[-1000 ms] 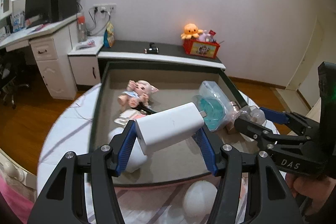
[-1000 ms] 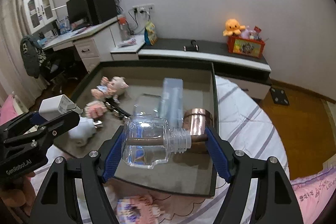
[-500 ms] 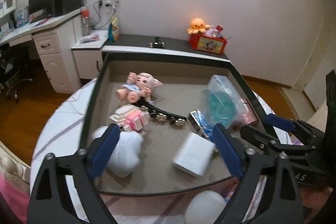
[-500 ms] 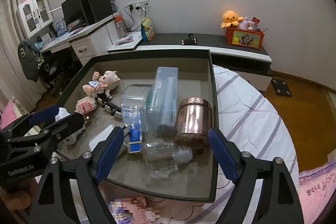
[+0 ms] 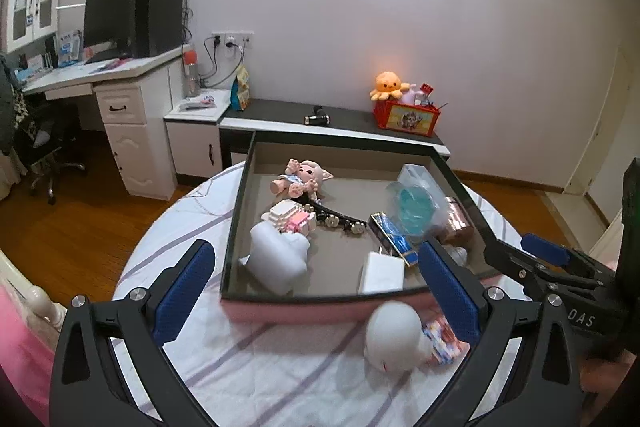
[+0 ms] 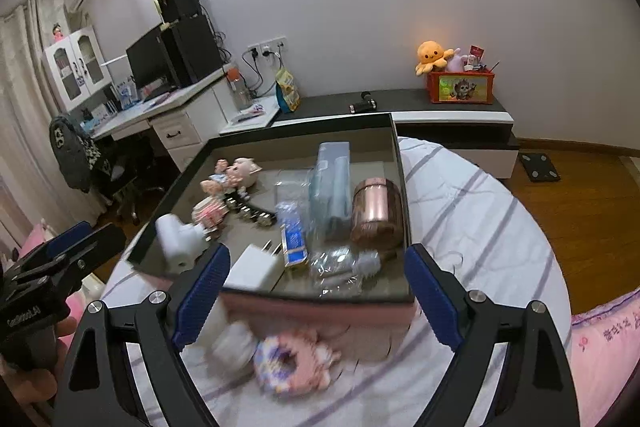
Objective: Organize rigid objects
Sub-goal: 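Withdraw both tools from the tray box back over the bed, then grasp the white round-headed figure with the left gripper while the right grasps the pink block donut, then carry the figure and block donut into the tray box and release both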
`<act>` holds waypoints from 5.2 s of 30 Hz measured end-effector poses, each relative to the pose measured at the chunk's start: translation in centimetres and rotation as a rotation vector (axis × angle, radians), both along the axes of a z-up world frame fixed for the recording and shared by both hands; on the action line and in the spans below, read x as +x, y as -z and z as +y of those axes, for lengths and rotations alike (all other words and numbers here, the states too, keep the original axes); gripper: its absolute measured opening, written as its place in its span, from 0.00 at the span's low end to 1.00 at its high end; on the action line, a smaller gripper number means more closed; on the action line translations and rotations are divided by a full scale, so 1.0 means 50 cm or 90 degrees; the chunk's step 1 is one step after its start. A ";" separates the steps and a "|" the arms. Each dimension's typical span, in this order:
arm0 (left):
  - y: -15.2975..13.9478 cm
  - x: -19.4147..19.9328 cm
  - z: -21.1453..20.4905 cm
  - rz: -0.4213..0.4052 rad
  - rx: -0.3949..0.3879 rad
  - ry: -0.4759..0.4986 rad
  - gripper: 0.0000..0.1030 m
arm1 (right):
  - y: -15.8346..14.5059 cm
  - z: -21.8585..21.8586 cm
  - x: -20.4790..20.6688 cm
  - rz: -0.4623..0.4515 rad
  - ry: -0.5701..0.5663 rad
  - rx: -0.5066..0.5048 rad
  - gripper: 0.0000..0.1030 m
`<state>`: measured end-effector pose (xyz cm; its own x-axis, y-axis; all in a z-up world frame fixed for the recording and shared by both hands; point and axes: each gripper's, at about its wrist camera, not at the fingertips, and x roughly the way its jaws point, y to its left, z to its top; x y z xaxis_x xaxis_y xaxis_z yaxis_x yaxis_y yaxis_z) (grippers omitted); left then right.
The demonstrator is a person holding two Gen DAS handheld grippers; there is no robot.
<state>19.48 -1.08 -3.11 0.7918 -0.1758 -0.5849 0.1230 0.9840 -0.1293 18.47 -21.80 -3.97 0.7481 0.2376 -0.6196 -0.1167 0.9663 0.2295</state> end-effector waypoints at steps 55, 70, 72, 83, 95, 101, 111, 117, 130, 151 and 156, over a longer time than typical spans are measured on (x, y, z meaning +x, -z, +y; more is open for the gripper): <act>0.006 -0.292 -0.011 -0.049 0.013 -0.004 1.00 | -0.040 0.024 -0.296 -0.105 0.054 -0.053 0.87; 0.067 -0.191 -0.056 0.013 -0.011 0.033 1.00 | 0.019 -0.012 -0.260 -0.057 0.075 -0.062 0.87; 0.091 -0.161 -0.066 0.036 -0.012 0.033 1.00 | 0.034 -0.017 -0.250 -0.045 0.078 -0.064 0.87; 0.176 -0.009 -0.092 0.114 -0.025 0.039 0.98 | 0.106 -0.013 -0.164 0.019 0.050 -0.080 0.87; 0.196 0.003 -0.043 0.133 -0.074 0.055 0.52 | 0.144 0.048 -0.086 0.073 -0.041 -0.102 0.87; 0.191 -0.034 -0.004 0.117 -0.052 0.028 0.52 | 0.174 0.092 -0.026 0.119 -0.066 -0.136 0.87; 0.187 -0.068 -0.003 0.105 -0.047 0.035 0.52 | 0.158 0.089 -0.037 0.098 -0.086 -0.121 0.67; 0.169 -0.082 0.003 0.093 -0.044 0.035 0.52 | 0.119 0.078 -0.067 0.068 -0.086 -0.094 0.67; 0.093 -0.096 0.015 0.037 -0.034 0.041 0.52 | 0.042 0.089 -0.087 0.013 -0.098 -0.089 0.67; -0.042 0.199 -0.007 -0.006 0.003 0.055 0.52 | -0.076 0.077 0.217 0.000 -0.091 -0.040 0.67; 0.003 0.268 -0.010 0.031 0.000 0.048 0.52 | -0.028 0.074 0.279 0.042 -0.086 -0.035 0.67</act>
